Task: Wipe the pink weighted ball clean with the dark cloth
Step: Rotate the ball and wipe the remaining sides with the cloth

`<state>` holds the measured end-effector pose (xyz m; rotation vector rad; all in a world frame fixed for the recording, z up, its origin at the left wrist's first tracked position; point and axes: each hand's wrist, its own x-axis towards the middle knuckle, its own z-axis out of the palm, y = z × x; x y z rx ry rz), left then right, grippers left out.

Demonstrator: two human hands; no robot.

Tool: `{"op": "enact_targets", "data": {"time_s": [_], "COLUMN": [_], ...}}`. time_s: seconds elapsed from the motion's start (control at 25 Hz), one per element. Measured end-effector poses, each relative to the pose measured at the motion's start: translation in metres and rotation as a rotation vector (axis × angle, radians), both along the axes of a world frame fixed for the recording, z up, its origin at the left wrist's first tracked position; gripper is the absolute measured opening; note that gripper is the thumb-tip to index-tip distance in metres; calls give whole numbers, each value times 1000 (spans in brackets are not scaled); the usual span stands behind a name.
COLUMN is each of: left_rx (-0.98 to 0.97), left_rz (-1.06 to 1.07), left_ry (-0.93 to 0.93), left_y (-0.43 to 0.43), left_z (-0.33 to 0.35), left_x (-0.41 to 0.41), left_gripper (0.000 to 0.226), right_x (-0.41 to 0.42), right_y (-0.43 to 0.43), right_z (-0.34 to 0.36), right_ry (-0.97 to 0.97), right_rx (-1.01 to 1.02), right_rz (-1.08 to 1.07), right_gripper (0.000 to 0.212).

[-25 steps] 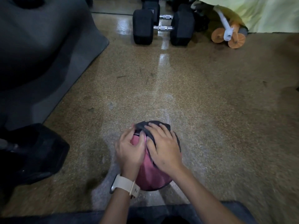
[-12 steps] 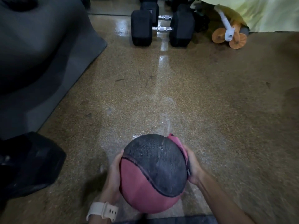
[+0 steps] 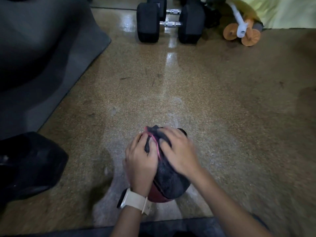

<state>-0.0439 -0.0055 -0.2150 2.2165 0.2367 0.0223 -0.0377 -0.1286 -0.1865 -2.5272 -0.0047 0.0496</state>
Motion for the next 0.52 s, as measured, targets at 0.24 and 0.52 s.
{"op": "enact_targets", "data": {"time_s": [0.24, 0.52], "left_rx": [-29, 30], "left_rz": [79, 27], "left_ry": [56, 61], "left_y": [0, -3], "left_z": [1, -2], "left_x": [-4, -2], "left_gripper": [61, 66], "right_x": [-29, 25], "right_y": [17, 4], "right_z": [0, 10], "right_ry": [-70, 214], "right_rx": [-42, 7], "right_rz": [-156, -170], "right_gripper": [45, 36]}}
